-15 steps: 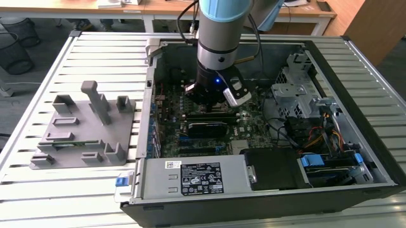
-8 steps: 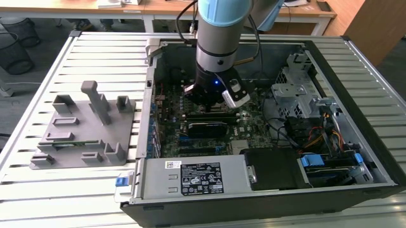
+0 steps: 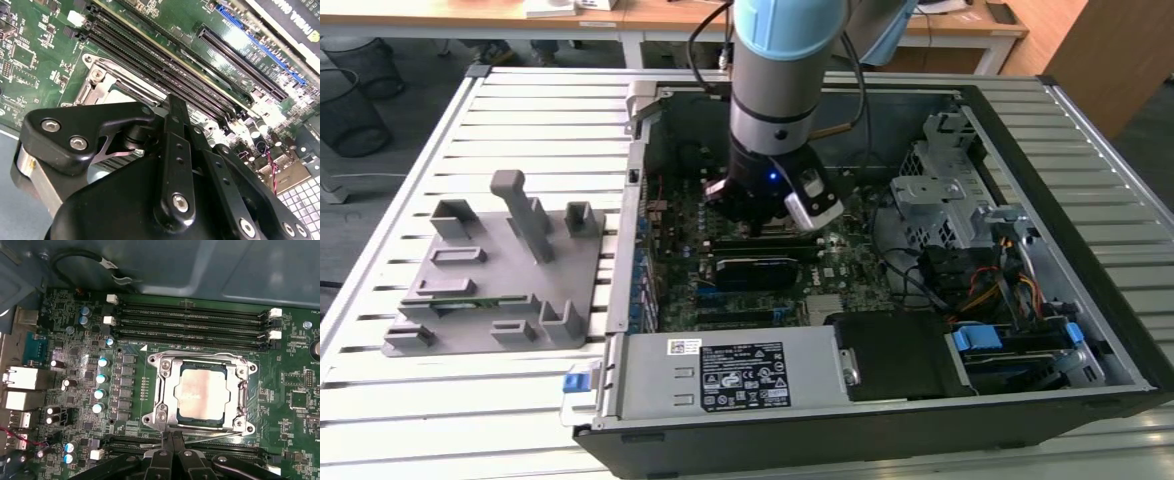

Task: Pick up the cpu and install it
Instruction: 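Install the second cpu locking lever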

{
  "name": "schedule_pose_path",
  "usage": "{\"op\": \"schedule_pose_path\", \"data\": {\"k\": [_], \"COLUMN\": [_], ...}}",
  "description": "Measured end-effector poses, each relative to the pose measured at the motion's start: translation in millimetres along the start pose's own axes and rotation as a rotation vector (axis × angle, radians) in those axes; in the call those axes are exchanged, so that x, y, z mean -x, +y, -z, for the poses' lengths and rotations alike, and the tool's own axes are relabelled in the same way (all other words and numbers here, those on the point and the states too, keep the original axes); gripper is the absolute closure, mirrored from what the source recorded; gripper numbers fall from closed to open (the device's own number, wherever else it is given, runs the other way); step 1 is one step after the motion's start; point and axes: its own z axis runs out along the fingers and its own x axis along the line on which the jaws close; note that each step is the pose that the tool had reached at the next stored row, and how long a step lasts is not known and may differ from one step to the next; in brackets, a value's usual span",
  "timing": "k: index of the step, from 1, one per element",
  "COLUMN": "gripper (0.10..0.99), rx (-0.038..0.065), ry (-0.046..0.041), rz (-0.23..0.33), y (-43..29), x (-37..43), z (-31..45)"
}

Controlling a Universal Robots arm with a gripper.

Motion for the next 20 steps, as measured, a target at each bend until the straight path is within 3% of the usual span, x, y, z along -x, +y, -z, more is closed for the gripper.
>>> {"op": "schedule_pose_path", "data": {"k": [10, 11, 12, 17, 20], "gripper": [0.980, 0.980, 0.980, 0.980, 0.980], "rx": [0.008, 0.011, 0.023, 0.031, 0.046], "ry": [-0.0005, -0.0008, -0.0016, -0.0005, -0.0015], "rz": [0.000, 0.000, 0.000, 0.013, 0.015], "y": [-5.3, -5.2, -5.3, -5.7, -6.2], "x": [-4.6, -5.1, -6.5, -7.5, -7.6], "z": [0.5, 0.4, -0.6, -4.2, -4.7]}}
